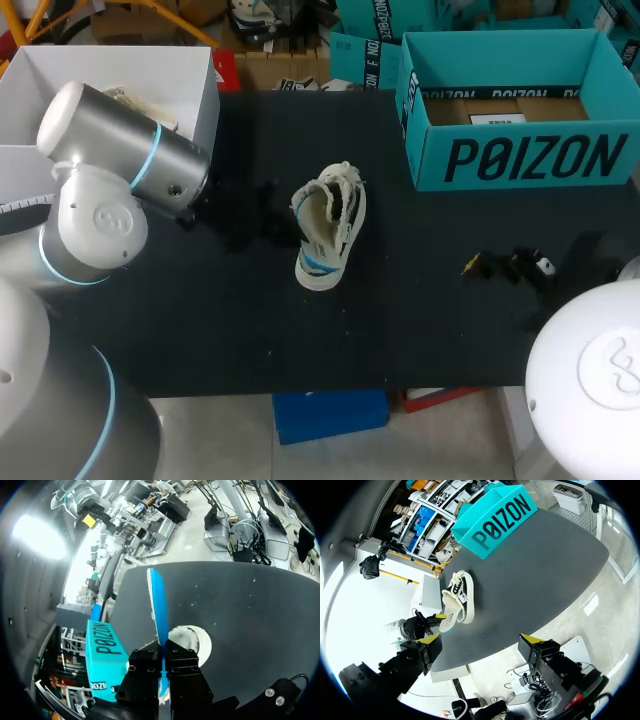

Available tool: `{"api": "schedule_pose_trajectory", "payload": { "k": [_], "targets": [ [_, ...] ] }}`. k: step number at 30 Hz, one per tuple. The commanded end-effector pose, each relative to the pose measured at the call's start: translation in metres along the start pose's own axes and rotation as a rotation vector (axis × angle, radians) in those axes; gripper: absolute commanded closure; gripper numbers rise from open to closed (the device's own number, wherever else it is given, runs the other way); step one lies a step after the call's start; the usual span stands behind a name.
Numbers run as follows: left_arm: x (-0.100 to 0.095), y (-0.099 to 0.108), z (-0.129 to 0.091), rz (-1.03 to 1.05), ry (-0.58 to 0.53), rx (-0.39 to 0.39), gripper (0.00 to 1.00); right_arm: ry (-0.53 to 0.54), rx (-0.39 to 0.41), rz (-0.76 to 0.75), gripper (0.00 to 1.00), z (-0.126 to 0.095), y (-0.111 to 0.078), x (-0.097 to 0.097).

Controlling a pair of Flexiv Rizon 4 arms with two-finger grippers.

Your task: Take the shoe out of the shoebox, open the shoe tongue, remove and reinsert the insole, then place the shoe into the shoebox

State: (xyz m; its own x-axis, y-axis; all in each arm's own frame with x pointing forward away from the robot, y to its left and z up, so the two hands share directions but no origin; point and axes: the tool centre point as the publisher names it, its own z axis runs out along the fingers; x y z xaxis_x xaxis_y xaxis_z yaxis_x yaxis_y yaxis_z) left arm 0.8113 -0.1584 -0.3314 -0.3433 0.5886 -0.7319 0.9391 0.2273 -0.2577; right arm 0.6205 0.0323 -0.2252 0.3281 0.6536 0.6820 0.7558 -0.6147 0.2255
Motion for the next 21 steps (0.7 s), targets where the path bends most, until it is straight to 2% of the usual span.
{"api": "schedule_pose_trajectory", "payload": {
  "k": [1, 9, 21],
  "targets": [
    [-0.002, 0.003, 0.008, -0.001, -0.020, 0.024, 1.00, 0.013, 0.088, 0.013, 0.00, -0.002, 0.001, -0.006],
    [-0.008, -0.009, 0.006, -0.010, -0.042, 0.079, 1.00, 0.013, 0.088, 0.013, 0.00, -0.002, 0.001, -0.006],
    [-0.016, -0.041, -0.007, -0.009, -0.092, 0.137, 1.00, 0.013, 0.088, 0.013, 0.00, -0.002, 0.001, -0.006]
  ]
}}
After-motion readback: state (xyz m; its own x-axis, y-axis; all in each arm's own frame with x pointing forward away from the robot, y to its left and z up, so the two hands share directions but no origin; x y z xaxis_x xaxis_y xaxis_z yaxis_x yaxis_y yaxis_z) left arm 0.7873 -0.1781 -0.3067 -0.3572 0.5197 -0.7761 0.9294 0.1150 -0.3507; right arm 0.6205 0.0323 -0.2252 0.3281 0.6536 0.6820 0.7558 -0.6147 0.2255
